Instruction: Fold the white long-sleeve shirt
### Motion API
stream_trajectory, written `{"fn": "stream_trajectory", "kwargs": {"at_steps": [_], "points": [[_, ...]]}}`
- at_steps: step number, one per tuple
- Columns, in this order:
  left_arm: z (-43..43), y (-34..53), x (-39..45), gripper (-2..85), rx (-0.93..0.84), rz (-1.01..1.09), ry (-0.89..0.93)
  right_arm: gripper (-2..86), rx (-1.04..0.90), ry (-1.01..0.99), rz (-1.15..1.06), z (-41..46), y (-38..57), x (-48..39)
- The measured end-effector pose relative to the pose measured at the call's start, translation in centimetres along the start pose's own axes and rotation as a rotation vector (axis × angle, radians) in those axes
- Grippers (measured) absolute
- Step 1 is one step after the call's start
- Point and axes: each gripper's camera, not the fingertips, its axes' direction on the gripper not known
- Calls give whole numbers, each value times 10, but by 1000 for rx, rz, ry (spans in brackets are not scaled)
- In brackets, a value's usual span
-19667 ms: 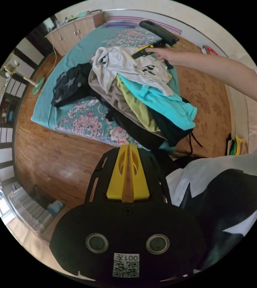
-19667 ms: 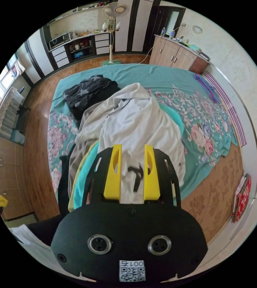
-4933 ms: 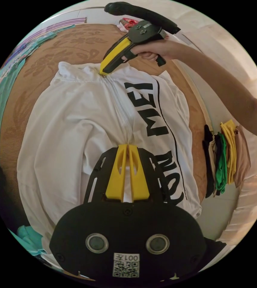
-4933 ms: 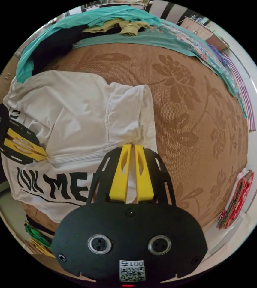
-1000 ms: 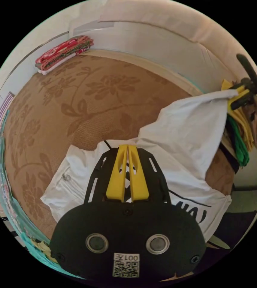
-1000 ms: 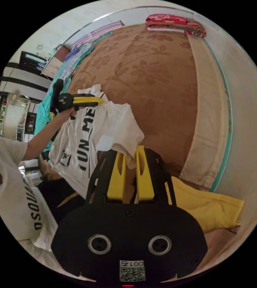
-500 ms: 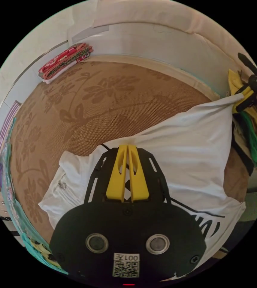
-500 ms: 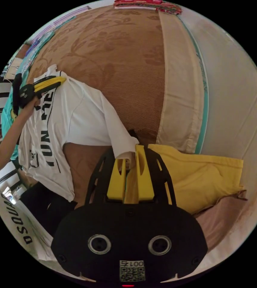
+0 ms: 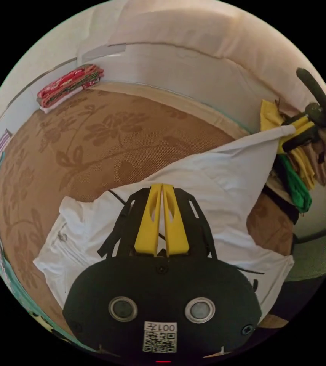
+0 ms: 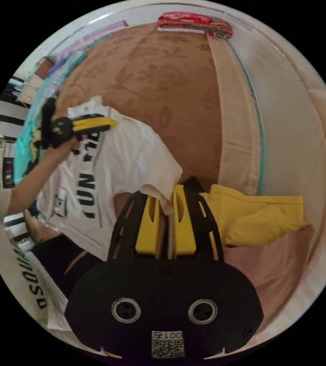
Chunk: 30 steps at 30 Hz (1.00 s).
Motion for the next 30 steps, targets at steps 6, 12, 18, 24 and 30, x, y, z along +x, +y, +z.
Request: {"fn": "stream_trajectory", "kwargs": {"at_steps": [6, 12, 18, 24, 30], "points": [[-23, 42, -62, -10, 21, -287, 102, 94, 166, -474, -383, 6, 19, -110], [-41, 86, -118, -9, -36, -395, 127, 116, -24, -437, -406, 74, 51, -152], [-33, 52, -142, 1, 22, -247, 322, 137, 109, -191, -293, 82, 80, -154], [9, 5, -157, 11, -79, -160, 504, 112, 51, 107, -335, 136, 104, -214], [16, -8, -156, -9, -83, -84, 396, 31, 263, 141, -153, 120, 143, -232]]}}
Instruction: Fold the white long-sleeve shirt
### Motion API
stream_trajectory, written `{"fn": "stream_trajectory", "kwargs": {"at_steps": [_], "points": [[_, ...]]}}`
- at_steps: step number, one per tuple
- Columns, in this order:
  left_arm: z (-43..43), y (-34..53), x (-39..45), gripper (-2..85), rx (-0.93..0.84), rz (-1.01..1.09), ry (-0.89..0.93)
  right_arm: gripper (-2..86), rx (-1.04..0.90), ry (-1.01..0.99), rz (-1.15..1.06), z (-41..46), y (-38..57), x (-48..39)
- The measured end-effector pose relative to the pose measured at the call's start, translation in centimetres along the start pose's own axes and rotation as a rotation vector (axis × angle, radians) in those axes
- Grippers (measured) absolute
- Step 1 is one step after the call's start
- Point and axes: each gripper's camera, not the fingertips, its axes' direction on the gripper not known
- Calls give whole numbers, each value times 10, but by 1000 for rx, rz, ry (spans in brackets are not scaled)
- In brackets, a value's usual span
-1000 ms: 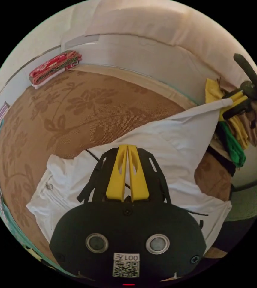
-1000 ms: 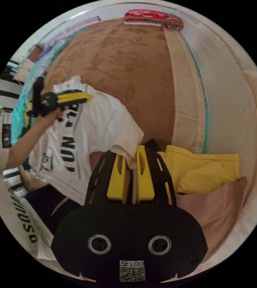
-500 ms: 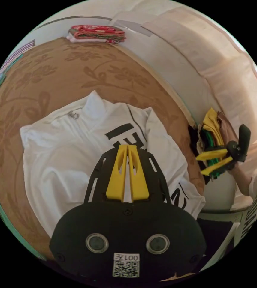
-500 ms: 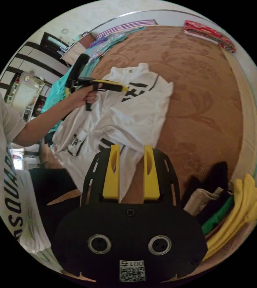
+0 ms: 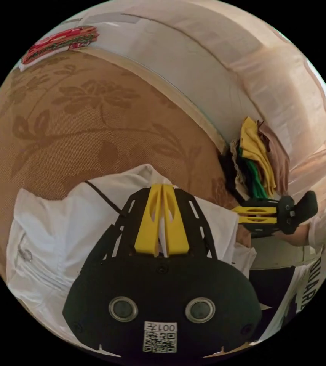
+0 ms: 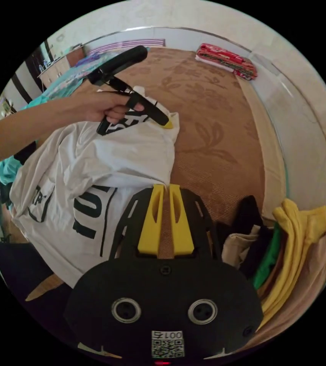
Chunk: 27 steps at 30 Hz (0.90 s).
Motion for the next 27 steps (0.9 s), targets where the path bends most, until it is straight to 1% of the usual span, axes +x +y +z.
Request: {"fn": "stream_trajectory", "kwargs": {"at_steps": [3, 5, 8, 11, 13, 14, 15, 16, 17, 20, 22, 23, 24, 25, 27], "points": [[-10, -13, -15, -10, 84, -31, 91, 22, 47, 44, -23, -8, 17, -15], [-11, -25, -20, -10, 76, -6, 78, 19, 75, 180, -74, -8, 27, -32], [-5, -44, -25, -10, 52, 37, 60, 17, 87, 305, -91, 4, 35, -45], [2, -57, -31, -10, 68, 43, -12, 16, 101, 396, -83, 20, 36, -45], [4, -66, -41, -10, 126, -13, -102, 17, 96, 433, -61, 29, 34, -39], [5, -69, -45, -10, 114, -29, -95, 18, 34, 413, -55, 42, 32, -33], [9, -71, -55, -10, 84, -74, -36, 18, -7, 390, -50, 49, 31, -30], [7, -67, -61, -9, 81, -102, 28, 19, 4, 350, -33, 50, 34, -28], [4, -63, -62, -9, 95, -104, 44, 20, 15, 330, -34, 45, 38, -29], [-27, -25, -62, -6, 151, -89, -24, 22, 3, 285, -23, 31, 55, -31], [-49, 16, -65, 5, 146, -141, -93, 25, 5, 258, 14, 19, 71, -31], [-51, 25, -66, 9, 137, -159, -77, 33, -1, 216, 29, 13, 82, -32], [-52, 43, -64, 16, 118, -168, -1, 37, -5, 184, 32, 11, 87, -33], [-48, 57, -58, 20, 89, -153, 77, 51, -17, 109, 36, 7, 97, -36], [-37, 74, -43, 29, 26, -126, 101, 64, -23, 25, 46, 2, 106, -42]]}}
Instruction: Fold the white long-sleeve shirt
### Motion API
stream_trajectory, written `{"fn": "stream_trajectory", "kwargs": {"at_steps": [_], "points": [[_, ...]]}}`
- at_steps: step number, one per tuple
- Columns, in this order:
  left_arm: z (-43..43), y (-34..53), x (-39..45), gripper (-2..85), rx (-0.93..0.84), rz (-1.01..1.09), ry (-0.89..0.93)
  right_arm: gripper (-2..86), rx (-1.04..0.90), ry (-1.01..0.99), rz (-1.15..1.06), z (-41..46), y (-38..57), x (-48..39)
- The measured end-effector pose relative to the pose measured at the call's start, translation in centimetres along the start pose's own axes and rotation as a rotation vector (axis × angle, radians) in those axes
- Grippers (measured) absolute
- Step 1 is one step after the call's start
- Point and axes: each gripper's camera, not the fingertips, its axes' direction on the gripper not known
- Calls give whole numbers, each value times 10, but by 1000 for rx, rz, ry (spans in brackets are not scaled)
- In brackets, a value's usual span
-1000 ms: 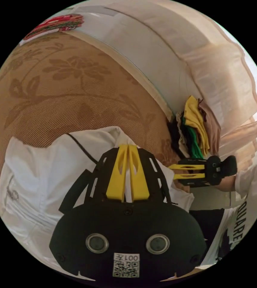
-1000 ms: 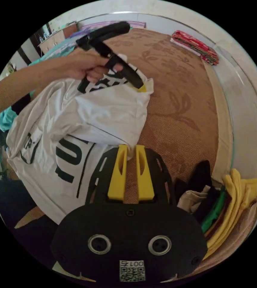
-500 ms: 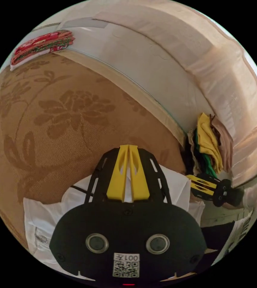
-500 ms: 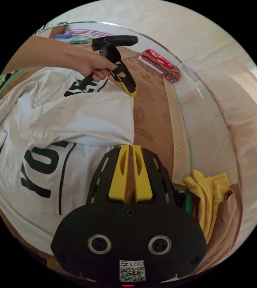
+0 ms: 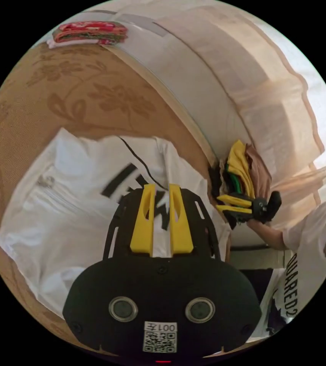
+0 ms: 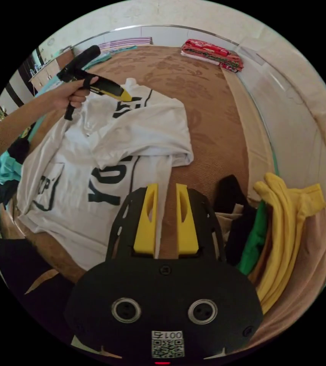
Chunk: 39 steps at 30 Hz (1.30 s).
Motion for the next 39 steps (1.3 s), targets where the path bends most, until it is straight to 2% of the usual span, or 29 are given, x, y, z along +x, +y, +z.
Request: {"fn": "stream_trajectory", "kwargs": {"at_steps": [4, 7, 11, 15, 17, 20, 24, 27, 29, 33, 35, 39], "points": [[27, 33, 30, 40, -82, 61, -30, 79, 107, -130, 32, -10, -2, -12], [41, 52, 37, 30, -130, 42, -103, 90, 88, -257, 49, 12, -11, -20], [47, 68, 33, -3, -132, 32, -123, 45, 42, -197, 141, 49, -10, -28], [41, 82, 28, -8, -129, 81, -4, 18, 118, -178, 209, 33, 7, -26], [44, 90, 23, -8, -156, 86, 40, 13, 145, -245, 193, 25, 20, -28], [56, 111, 11, -8, -169, 21, -4, 12, -21, -201, 134, 45, 30, -37], [53, 160, 10, 3, -45, -64, 62, 28, -16, -126, 130, 35, 49, -30], [43, 210, 17, 8, -27, -157, -67, 60, -36, -30, 93, 21, 67, -17], [40, 244, 28, 11, -47, -200, -126, 87, -111, -49, 0, 20, 81, -10], [63, 321, 90, 25, -214, -113, -145, 121, -238, -212, -190, 27, 101, -9], [83, 354, 123, 32, -331, -29, -181, 130, -299, -172, -318, 33, 112, -13], [133, 429, 181, 44, -564, 186, -442, 131, -339, -103, -440, 48, 122, -10]]}}
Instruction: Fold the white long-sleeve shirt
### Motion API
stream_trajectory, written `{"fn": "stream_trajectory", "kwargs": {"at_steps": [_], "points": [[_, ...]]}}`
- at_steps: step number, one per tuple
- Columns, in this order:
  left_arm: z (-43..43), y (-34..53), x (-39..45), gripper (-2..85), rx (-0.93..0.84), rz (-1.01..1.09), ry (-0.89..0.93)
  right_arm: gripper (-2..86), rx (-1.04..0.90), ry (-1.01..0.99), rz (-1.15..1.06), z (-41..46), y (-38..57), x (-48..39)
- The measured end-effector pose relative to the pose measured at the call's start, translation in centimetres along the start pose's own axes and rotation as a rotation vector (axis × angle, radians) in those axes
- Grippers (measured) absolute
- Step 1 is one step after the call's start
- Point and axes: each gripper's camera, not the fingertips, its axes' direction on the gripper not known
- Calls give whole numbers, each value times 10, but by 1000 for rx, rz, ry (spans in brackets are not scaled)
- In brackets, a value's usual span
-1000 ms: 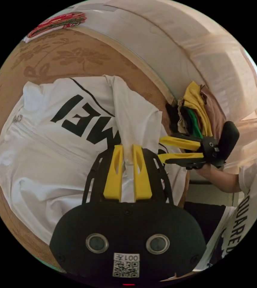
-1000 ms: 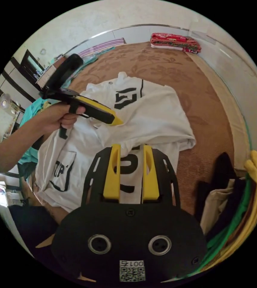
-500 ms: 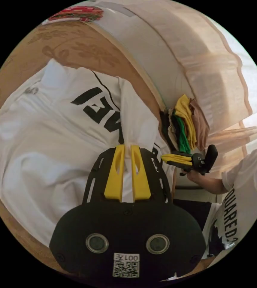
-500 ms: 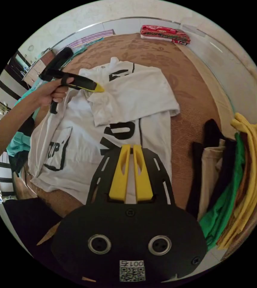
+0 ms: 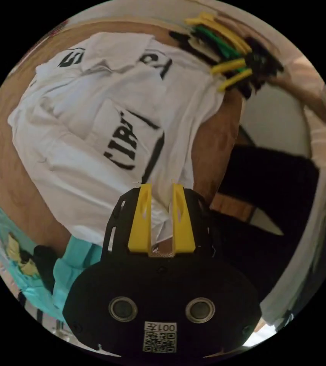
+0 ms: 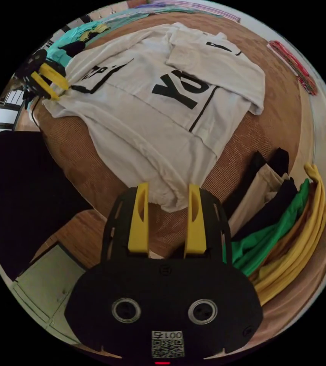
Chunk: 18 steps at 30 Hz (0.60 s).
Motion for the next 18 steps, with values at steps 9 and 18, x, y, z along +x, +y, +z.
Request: {"fn": "stream_trajectory", "kwargs": {"at_steps": [9, 18], "points": [[57, 64, 39, 18, 8, -182, 16, 46, 53, -346, 30, 7, 32, 48], [45, 126, 74, -7, 120, -371, -49, 19, 154, -215, 147, -42, 68, 36]]}}
